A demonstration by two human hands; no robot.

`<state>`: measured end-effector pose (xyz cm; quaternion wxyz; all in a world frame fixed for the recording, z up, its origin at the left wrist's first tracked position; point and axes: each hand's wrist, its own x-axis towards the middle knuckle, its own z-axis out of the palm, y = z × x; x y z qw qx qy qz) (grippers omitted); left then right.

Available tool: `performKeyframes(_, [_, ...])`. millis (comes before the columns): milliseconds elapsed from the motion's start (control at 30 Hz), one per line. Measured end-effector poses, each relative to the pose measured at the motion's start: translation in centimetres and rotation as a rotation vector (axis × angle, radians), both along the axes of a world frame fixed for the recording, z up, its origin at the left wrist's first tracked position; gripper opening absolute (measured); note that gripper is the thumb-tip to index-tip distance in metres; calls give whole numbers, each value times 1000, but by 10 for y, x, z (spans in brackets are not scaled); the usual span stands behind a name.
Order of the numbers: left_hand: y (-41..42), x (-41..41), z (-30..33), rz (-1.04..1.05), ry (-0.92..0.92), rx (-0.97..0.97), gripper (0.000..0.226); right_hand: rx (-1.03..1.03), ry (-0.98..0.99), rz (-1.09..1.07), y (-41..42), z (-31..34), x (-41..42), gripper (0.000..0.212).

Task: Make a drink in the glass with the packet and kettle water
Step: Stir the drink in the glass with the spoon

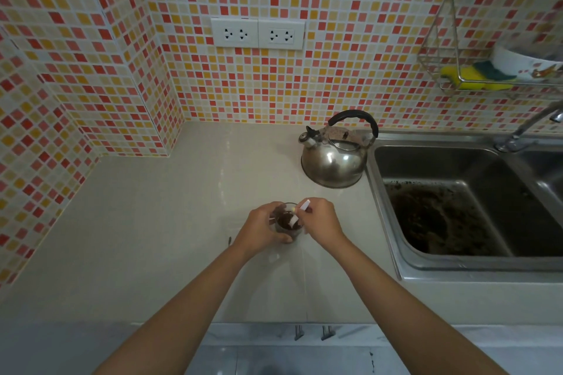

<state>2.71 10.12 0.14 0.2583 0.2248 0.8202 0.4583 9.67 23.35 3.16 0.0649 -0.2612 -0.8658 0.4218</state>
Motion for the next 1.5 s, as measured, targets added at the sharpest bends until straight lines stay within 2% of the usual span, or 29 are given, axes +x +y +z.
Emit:
performKeyframes(133, [1,1,2,-5,-8,-5,81,41,-16,20,2,2,-2,23])
performKeyframes(300, [0,1,1,-9,-6,4,80,-33,-25,4,1,3,-3,22])
performKeyframes(433, [0,0,0,-13,8,-9,82,20,-20,-20,5,2,-2,23])
performKeyframes(567, [1,-1,-1,-18,23,-9,80,-58,-22,-26,4,0,-1,30])
performKeyframes(667, [1,-1,-2,-19,30,-14,79,-57,28,-28,2,0,1,22])
performKeyframes(833, [1,-1,-3,-11,24,-19,84,-51,1,-54,6,-2,1,33])
performKeyframes(967, [0,-2,-5,-15,24,-5,77,-70,21,-7,1,1,-2,21])
performKeyframes(1067, [1,-1,-4,-10,28,-17,82,-9,-8,-31,5,-1,0,29])
performKeyframes(1133, [1,-1,-5,-8,33,-23,84,-59,-5,-58,5,-3,1,30])
performKeyframes(1267, [1,-3,-5,-21,28,-20,80,-112,30,-44,-1,-1,0,22])
performKeyframes(1400, [1,-3,-5,-29,50,-28,82,-9,14,-62,4,-4,3,34])
performKeyframes(1500, [1,-3,-5,-31,64,-18,77,-36,10,-66,0,-4,2,36])
